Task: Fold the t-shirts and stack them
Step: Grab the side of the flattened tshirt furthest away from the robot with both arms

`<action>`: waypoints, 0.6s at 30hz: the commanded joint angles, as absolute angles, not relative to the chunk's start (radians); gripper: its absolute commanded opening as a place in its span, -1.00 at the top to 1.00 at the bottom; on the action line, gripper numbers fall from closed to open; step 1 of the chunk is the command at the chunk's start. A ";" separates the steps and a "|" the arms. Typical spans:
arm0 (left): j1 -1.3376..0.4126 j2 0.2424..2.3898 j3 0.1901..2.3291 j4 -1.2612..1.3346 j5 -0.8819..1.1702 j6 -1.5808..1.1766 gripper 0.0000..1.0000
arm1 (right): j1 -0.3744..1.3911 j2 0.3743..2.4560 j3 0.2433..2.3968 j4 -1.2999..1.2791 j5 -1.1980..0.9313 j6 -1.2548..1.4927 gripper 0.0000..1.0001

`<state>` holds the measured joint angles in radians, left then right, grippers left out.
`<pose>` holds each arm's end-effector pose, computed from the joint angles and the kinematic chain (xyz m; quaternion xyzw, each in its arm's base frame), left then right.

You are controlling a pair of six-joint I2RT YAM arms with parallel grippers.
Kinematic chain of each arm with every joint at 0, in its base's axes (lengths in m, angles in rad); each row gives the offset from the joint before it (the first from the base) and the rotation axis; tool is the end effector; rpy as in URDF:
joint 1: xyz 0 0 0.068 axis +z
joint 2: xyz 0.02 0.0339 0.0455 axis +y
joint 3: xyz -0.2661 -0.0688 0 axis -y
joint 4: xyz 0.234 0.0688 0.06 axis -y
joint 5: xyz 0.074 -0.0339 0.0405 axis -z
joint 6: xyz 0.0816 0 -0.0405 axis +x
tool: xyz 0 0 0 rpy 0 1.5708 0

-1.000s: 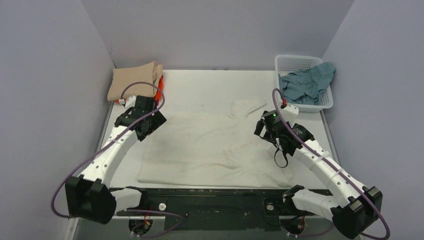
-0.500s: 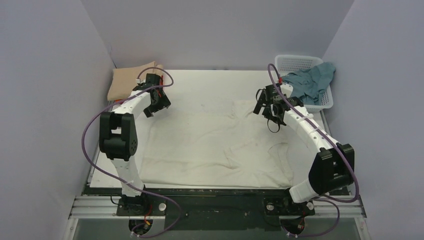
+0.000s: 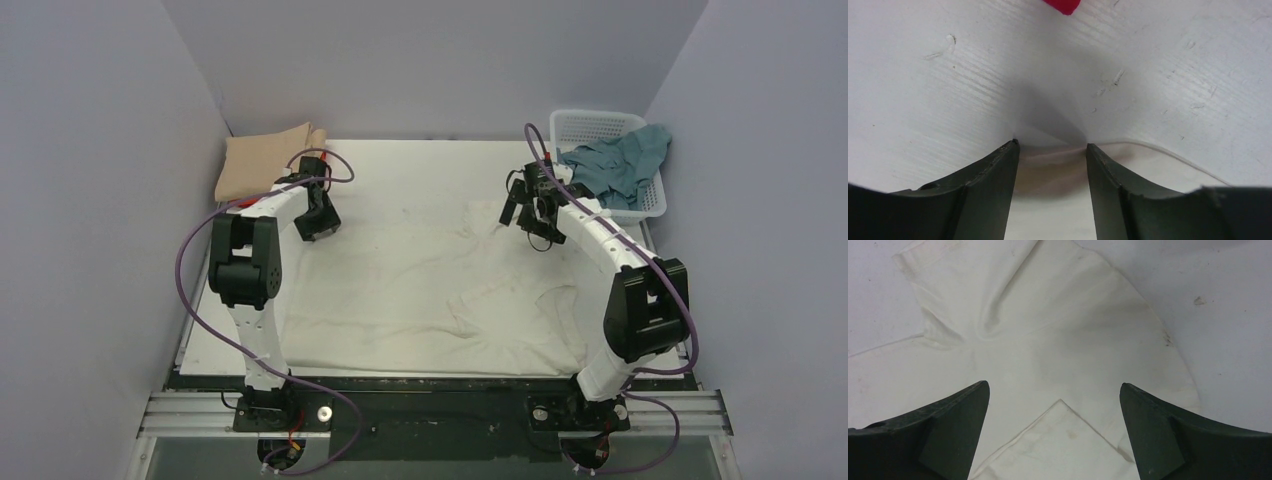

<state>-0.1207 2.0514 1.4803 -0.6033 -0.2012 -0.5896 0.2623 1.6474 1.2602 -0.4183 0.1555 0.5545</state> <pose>0.4306 -0.0358 0.1314 -0.2458 0.9442 0.0242 0.2179 0.3769 0.0881 0.2345 0.1633 0.9108 0.0817 0.3702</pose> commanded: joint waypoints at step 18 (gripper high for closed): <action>-0.120 2.080 1.447 -0.629 -0.256 -0.600 1.00 | 0.262 1.872 1.496 -0.402 0.187 0.560 -0.89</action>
<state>-0.1188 2.0556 1.4723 -0.6319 -0.2909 -0.5911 0.2615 1.8179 1.4063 -0.4004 0.1310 0.5503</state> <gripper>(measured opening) 0.016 0.948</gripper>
